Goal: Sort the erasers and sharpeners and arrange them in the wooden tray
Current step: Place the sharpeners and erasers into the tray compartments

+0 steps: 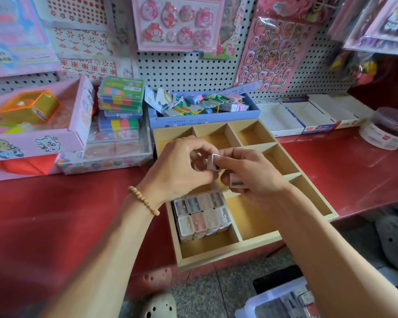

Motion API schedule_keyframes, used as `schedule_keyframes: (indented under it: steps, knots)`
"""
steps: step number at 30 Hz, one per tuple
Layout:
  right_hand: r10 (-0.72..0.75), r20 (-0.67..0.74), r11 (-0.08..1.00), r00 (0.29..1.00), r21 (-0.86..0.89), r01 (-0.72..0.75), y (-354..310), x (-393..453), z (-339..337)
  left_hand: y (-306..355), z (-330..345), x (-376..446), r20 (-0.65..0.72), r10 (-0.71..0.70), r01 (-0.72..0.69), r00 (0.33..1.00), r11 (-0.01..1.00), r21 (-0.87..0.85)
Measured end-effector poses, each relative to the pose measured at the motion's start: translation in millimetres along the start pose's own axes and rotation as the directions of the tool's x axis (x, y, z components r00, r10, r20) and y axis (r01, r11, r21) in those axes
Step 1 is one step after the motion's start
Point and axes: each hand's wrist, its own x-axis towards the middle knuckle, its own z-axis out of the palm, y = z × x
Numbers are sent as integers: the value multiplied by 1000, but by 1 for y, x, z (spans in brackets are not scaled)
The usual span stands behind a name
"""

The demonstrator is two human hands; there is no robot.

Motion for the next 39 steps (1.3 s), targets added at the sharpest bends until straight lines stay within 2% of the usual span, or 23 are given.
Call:
schedule_keyframes:
  steps: [4,8,11,14,17,21,25,30,35,39]
  knots:
    - [9,37,1000,999,-21,-9,-3,3,0,-2,-1,4,-50,-10,6,999,996,-86]
    - [41,-89,999,995,3,-41,-7,8,6,-10,-7,7,-105,-47,42,993,998,-53]
    - [106,-227,980,968,190,-62,-8,16,-1,-17,-15,5,-128,-77,96,989,985,147]
    - [167,-266,940,949,332,-73,-6,22,-8,-28,-19,1,-53,-136,144,989,848,510]
    - [175,-253,920,951,385,-67,-3,23,-13,-33,-13,1,3,-147,109,989,750,653]
    - [114,-208,954,972,296,-48,-1,18,-17,-29,-3,7,-34,-124,114,992,729,675]
    - [95,-183,968,979,245,-48,1,11,-21,-29,1,8,-31,-186,154,982,694,703]
    - [67,-174,981,983,189,-33,1,5,-24,-34,0,8,-64,-199,187,978,703,686]
    - [53,-156,988,986,154,-29,2,0,-27,-35,4,9,-48,-168,152,985,685,712]
    - [42,-153,992,987,128,-22,5,0,-29,-34,6,8,1,-155,98,988,627,773]
